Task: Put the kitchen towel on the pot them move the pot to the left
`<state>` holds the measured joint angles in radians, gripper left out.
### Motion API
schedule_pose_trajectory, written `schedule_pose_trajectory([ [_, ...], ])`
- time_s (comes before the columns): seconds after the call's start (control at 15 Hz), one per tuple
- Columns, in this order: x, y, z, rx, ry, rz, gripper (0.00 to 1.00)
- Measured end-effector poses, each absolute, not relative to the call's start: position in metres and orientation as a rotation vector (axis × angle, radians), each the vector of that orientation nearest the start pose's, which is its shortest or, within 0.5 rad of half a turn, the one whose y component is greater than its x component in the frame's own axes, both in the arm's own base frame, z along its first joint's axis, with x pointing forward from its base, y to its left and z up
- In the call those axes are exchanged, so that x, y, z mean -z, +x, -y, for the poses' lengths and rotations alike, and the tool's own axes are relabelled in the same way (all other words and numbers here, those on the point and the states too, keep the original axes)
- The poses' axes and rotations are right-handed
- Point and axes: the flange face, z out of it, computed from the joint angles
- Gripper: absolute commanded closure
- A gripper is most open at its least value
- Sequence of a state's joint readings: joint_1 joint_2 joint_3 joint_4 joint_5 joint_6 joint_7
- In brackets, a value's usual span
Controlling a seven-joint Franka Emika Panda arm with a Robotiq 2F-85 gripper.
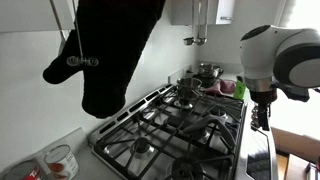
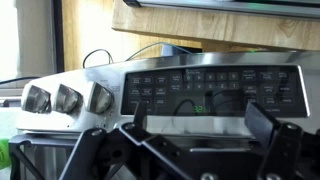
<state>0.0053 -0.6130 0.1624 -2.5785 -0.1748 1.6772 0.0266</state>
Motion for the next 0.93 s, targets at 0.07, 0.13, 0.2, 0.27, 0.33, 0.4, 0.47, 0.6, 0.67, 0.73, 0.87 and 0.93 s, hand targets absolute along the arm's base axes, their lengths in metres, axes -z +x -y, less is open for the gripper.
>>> schedule_pose_trajectory([
  [0.07, -0.44, 0.325, -0.038, -0.47, -3.385, 0.242, 0.0],
  [0.13, -0.44, 0.325, -0.038, -0.47, -3.385, 0.242, 0.0],
  [0.2, -0.44, 0.325, -0.038, -0.471, -3.385, 0.242, 0.0],
  [0.27, -0.44, 0.325, -0.038, -0.471, -3.385, 0.242, 0.0],
  [0.33, -0.44, 0.325, -0.038, -0.471, -3.385, 0.242, 0.0],
  [0.4, -0.44, 0.325, -0.038, -0.471, -3.385, 0.242, 0.0],
  [0.47, -0.44, 0.325, -0.038, -0.471, -3.385, 0.242, 0.0],
  [0.6, -0.44, 0.325, -0.038, -0.47, -3.384, 0.242, 0.0],
  [0.67, -0.441, 0.327, -0.039, -0.438, -3.384, 0.247, 0.0],
  [0.73, -0.444, 0.335, -0.039, -0.349, -3.403, 0.253, 0.0],
  [0.87, -0.449, 0.354, -0.04, -0.128, -3.435, 0.258, 0.0],
  [0.93, -0.451, 0.364, -0.041, -0.009, -3.444, 0.26, 0.0],
])
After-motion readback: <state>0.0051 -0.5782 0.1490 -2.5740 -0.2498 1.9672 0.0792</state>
